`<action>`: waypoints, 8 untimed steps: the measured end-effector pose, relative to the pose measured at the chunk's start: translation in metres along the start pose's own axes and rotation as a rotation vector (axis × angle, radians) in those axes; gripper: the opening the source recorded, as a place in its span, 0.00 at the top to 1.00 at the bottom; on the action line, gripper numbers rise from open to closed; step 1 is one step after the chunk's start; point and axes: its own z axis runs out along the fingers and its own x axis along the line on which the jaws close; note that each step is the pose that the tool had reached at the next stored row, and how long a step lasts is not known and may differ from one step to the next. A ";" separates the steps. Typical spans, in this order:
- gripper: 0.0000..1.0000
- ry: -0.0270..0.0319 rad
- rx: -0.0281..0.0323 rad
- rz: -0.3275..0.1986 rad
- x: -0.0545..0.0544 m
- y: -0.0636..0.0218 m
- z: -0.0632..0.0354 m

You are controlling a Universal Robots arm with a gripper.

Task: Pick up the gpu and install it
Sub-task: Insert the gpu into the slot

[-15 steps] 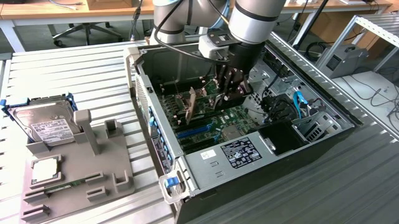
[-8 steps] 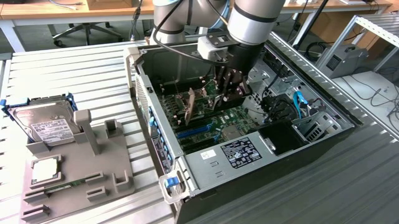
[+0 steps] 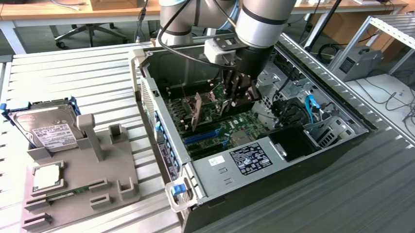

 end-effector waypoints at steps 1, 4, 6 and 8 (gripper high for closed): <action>0.74 0.0000 0.0000 0.000 0.000 0.0003 0.0002; 0.74 0.0000 0.0000 0.000 0.001 0.0010 0.0009; 0.74 0.0000 0.0000 0.000 0.001 0.0017 0.0012; 0.74 0.0000 -0.0001 0.000 0.001 0.0024 0.0015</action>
